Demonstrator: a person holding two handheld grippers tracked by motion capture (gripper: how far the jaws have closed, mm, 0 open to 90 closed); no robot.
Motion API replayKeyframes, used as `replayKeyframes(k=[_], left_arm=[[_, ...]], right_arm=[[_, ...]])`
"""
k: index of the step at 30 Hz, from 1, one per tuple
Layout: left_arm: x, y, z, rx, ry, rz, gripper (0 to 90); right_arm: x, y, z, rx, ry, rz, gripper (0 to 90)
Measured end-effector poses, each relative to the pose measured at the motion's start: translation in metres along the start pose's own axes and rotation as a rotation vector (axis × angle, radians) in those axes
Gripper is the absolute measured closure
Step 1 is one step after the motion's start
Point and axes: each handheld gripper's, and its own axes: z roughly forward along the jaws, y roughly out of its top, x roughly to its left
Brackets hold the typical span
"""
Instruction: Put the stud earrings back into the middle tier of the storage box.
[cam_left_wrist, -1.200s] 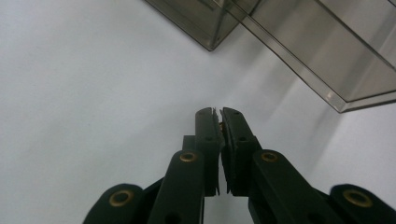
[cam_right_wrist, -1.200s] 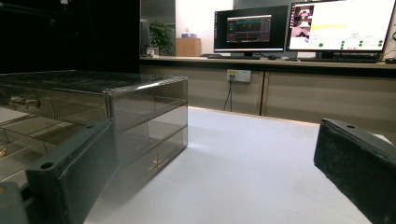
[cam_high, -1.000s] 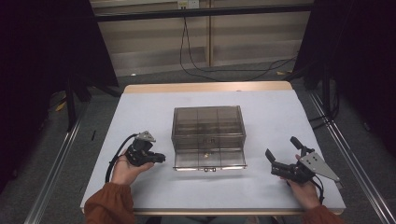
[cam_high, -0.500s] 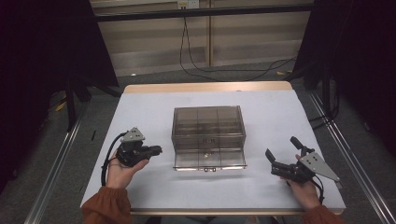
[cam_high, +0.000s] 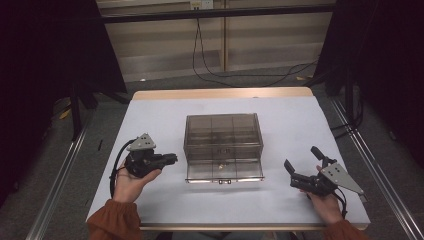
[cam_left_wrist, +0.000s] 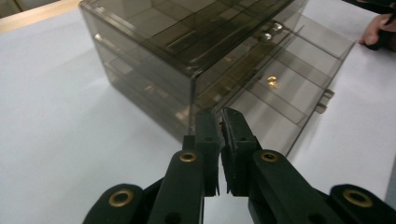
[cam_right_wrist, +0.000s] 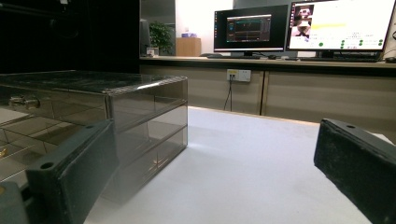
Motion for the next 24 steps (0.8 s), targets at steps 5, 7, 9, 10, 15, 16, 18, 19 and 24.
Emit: replayKeyframes(k=[5,7,9,10,15,16,18,19,24], left_arm=[[-0.010,0.011,0.003,0.010,-0.019,0.028,86.3],[-0.013,0.014,0.006,0.012,-0.033,0.038,86.3],[-0.016,0.017,0.010,0.023,-0.041,0.046,86.3],[-0.017,0.019,0.012,0.019,-0.053,0.053,86.2],[-0.024,0.032,0.024,0.040,-0.084,0.074,86.3],[-0.024,0.032,0.024,0.040,-0.084,0.074,86.2],[-0.027,0.037,0.029,0.053,-0.095,0.090,86.2],[-0.029,0.040,0.032,0.055,-0.099,0.092,86.3],[-0.037,0.049,0.043,0.094,-0.106,0.133,86.3]], right_arm=[[0.000,0.000,0.000,0.000,0.000,0.000,0.0],[0.000,0.000,0.000,0.000,0.000,0.000,0.0],[0.000,0.000,0.000,0.000,0.000,-0.001,0.0],[0.000,0.000,0.000,0.000,0.000,0.000,0.0],[0.000,0.000,0.000,0.000,0.000,-0.001,0.0],[0.000,0.000,0.000,0.000,0.000,0.001,0.0],[0.000,0.000,0.000,0.000,0.000,-0.001,0.0],[0.000,0.000,0.000,0.000,0.000,-0.001,0.0],[0.000,0.000,0.000,0.000,0.001,0.000,0.0]])
